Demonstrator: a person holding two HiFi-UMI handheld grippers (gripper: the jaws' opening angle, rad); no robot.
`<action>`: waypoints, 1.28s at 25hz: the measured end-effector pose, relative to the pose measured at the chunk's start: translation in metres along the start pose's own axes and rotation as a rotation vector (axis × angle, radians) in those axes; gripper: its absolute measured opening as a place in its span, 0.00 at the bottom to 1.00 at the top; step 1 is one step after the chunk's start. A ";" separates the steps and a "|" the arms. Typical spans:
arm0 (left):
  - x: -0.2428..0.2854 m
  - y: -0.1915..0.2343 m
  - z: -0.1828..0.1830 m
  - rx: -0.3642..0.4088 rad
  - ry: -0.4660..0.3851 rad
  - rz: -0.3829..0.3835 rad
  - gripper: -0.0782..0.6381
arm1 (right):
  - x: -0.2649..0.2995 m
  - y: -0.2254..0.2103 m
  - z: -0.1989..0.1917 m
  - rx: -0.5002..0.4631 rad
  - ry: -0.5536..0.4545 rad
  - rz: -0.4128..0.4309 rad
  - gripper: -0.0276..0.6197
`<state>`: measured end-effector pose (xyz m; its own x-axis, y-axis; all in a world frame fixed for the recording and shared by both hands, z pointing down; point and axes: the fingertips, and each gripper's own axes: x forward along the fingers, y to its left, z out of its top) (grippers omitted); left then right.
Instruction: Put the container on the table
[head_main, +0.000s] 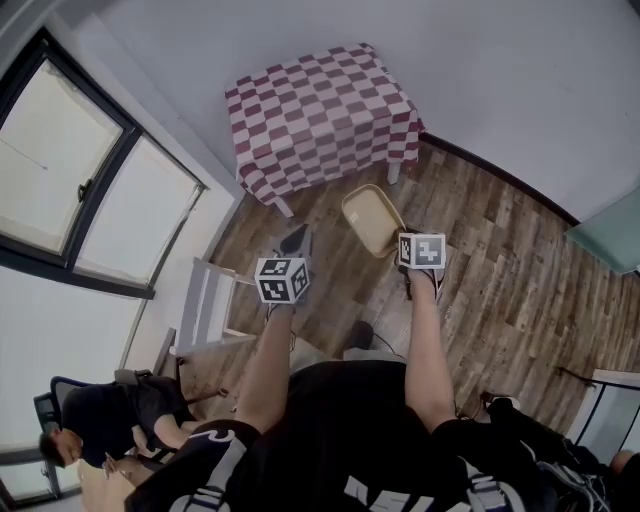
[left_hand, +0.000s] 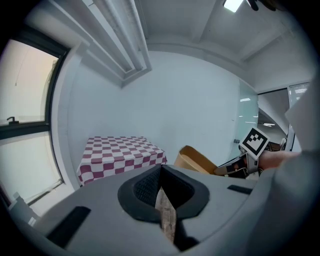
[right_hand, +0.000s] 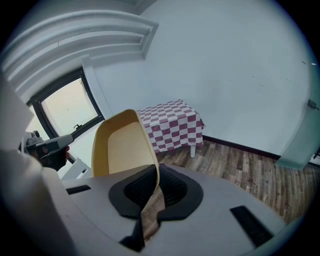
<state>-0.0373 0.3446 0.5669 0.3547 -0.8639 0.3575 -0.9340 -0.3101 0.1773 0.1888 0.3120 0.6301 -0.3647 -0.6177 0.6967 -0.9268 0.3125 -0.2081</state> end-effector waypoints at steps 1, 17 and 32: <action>0.001 0.000 0.001 -0.001 -0.002 0.008 0.14 | 0.002 -0.002 0.001 -0.002 0.004 0.003 0.09; 0.044 0.020 0.031 -0.037 -0.035 0.049 0.14 | 0.039 -0.010 0.053 -0.024 0.033 0.009 0.09; 0.167 0.064 0.077 -0.057 -0.012 0.004 0.14 | 0.128 -0.040 0.144 -0.040 0.077 0.006 0.09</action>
<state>-0.0416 0.1502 0.5674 0.3501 -0.8701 0.3469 -0.9314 -0.2839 0.2279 0.1666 0.1165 0.6292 -0.3610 -0.5592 0.7463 -0.9197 0.3459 -0.1857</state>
